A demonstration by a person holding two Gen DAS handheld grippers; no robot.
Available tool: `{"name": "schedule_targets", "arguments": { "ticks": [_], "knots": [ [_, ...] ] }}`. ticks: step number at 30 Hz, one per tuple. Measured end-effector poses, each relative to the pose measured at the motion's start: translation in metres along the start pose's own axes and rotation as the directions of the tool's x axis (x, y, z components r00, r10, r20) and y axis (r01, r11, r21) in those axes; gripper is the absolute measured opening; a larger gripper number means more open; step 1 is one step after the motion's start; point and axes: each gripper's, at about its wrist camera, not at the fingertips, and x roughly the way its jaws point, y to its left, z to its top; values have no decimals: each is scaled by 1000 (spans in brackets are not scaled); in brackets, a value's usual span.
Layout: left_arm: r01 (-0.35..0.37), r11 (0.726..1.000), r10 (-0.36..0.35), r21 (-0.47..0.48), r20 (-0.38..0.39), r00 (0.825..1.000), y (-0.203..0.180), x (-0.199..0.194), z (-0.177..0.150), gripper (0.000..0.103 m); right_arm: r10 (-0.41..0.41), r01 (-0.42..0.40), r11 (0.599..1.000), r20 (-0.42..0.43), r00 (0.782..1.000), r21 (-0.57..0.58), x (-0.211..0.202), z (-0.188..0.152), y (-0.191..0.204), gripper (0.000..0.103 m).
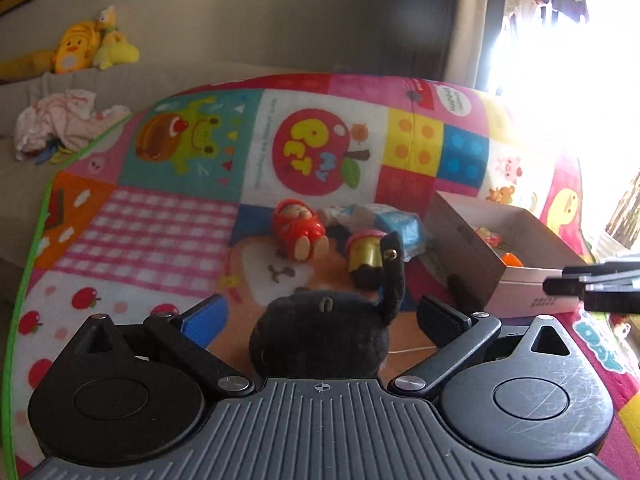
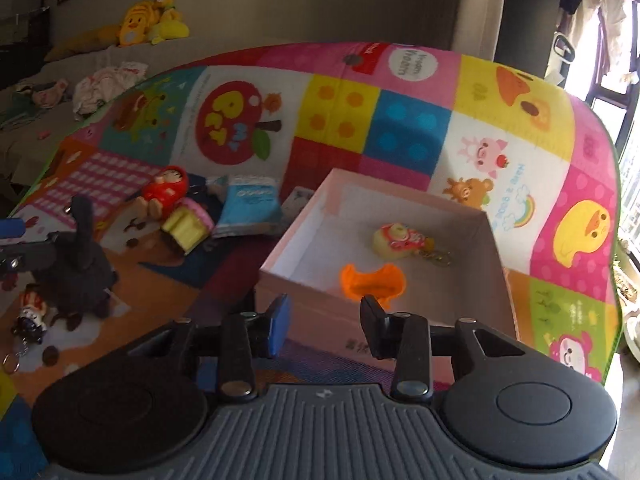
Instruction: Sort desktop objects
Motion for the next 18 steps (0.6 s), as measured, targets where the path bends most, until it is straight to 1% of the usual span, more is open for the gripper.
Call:
{"name": "schedule_targets", "arguments": {
  "ticks": [2, 4, 6, 8, 9, 10, 13, 16, 18],
  "knots": [
    [-6, 1000, 6, -24, -3, 1000, 0, 1, 0, 103, -1, 1, 1000, 11, 1000, -21, 8, -9, 24, 34],
    [-17, 999, 18, -34, 6, 1000, -1, -3, 1, 103, -20, 20, 1000, -1, 1000, -5, 23, -7, 42, 34],
    [-15, 999, 15, -35, 23, 1000, -2, -12, 1, 103, -33, 35, 999, -37, 999, 37, 42, 0, 48, 34],
    [-6, 999, 8, -40, 32, 999, -1, -19, -1, 103, -93, 99, 992, -75, 993, 83, 62, 8, 48, 34],
    [-2, 999, 3, -42, 32, 999, -1, -22, -2, 103, -102, 113, 988, -96, 990, 108, 68, 10, 46, 34],
    [2, 999, -1, -45, 30, 1000, 0, -23, -4, 103, -94, 108, 985, -112, 989, 131, 72, 11, 44, 34],
    [18, 998, -17, -57, 10, 1000, 3, -22, -8, 103, -80, 98, 984, -116, 990, 151, 73, 9, 42, 21],
    [9, 998, -10, -65, -10, 1000, 4, -18, -11, 103, -62, 76, 989, -111, 992, 130, 61, 4, 39, 21],
    [8, 997, -9, -71, -12, 1000, 4, -19, -11, 103, -17, 28, 994, -106, 994, 109, 43, -4, 34, 21]
  ]
}}
